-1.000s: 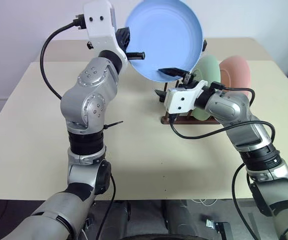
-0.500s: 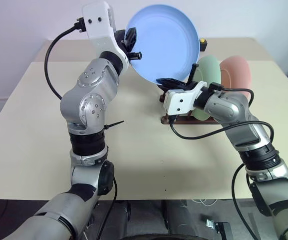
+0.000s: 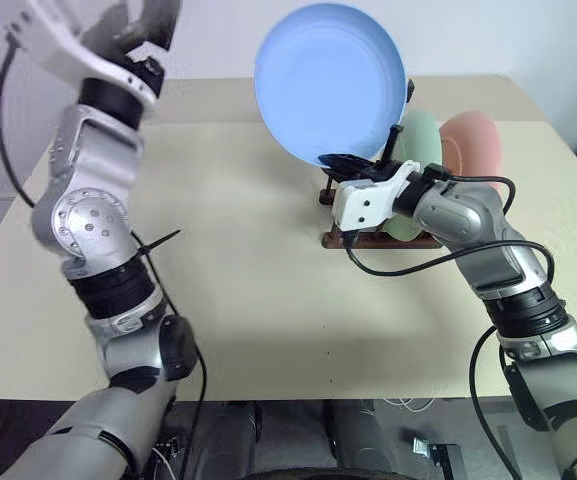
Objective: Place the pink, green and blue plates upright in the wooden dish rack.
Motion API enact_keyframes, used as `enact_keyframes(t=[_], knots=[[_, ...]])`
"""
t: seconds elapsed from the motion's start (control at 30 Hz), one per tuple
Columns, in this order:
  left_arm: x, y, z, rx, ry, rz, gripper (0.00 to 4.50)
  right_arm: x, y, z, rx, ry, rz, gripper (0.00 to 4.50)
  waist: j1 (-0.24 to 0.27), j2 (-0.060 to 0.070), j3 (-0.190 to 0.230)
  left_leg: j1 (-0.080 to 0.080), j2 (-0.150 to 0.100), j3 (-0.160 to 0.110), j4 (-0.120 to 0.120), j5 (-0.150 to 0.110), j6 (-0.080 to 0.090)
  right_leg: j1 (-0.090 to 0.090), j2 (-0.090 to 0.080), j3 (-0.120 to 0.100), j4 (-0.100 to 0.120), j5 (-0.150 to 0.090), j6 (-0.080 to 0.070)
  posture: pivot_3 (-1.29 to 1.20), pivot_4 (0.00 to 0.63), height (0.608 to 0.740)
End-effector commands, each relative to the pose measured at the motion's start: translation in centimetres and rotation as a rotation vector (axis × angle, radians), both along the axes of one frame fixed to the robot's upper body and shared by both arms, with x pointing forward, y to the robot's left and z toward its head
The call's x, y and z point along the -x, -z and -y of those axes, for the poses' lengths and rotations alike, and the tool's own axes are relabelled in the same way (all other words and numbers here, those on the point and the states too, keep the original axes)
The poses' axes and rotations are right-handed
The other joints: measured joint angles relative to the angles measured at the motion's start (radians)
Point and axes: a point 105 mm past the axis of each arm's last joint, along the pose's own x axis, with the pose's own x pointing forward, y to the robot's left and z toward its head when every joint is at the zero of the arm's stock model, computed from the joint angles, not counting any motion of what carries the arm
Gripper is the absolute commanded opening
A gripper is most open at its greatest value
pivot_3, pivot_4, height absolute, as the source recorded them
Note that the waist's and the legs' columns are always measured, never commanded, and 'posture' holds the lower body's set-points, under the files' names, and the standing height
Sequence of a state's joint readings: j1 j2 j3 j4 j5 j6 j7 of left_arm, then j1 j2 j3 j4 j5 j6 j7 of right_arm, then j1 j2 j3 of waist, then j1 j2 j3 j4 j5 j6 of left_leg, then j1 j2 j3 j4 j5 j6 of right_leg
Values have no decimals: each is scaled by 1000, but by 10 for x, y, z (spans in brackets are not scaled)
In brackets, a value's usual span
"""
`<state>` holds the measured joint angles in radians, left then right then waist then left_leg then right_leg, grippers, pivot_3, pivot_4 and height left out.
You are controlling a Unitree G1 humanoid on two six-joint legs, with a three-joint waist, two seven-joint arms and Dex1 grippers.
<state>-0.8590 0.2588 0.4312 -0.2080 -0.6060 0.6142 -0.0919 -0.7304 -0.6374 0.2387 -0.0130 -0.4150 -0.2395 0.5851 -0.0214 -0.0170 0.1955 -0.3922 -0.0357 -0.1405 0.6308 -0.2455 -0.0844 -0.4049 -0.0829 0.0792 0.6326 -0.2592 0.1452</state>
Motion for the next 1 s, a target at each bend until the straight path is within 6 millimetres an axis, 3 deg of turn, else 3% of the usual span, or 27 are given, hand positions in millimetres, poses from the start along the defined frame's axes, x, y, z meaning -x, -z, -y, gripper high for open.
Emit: enact_keyframes(t=[0.03,0.13,0.23,0.4,0.73,1.0], knots=[[-6,29,-11,-186,-68,-40,4464,18,-51,-6,-144,-101,97,0,-1,0,0,0,0,0,0,0,0,0,0,0,0,0,0,0,150,740],[-8,64,-10,-390,-76,-93,4464,28,-60,-10,-210,-175,62,0,-3,0,0,0,0,0,-1,0,0,0,0,0,0,0,0,0,150,740],[-1,106,10,-618,24,-133,4464,45,-68,-18,-337,-294,-44,0,1,0,0,0,0,0,-1,-2,4,0,0,0,0,0,0,0,150,740],[12,149,34,-680,207,-188,4464,70,-72,-27,-597,-476,-332,0,3,0,0,0,1,-1,-1,-2,4,0,0,0,0,0,-1,0,150,740],[47,189,71,-748,539,-232,4464,67,-55,-10,-964,-486,-727,0,3,0,0,0,1,-1,-1,-2,4,0,0,0,1,1,-1,0,150,740],[59,196,80,-831,601,-222,4464,59,-59,7,-1224,-480,-855,0,1,1,0,0,1,-1,-1,-3,4,0,0,0,1,1,-1,0,150,740]])
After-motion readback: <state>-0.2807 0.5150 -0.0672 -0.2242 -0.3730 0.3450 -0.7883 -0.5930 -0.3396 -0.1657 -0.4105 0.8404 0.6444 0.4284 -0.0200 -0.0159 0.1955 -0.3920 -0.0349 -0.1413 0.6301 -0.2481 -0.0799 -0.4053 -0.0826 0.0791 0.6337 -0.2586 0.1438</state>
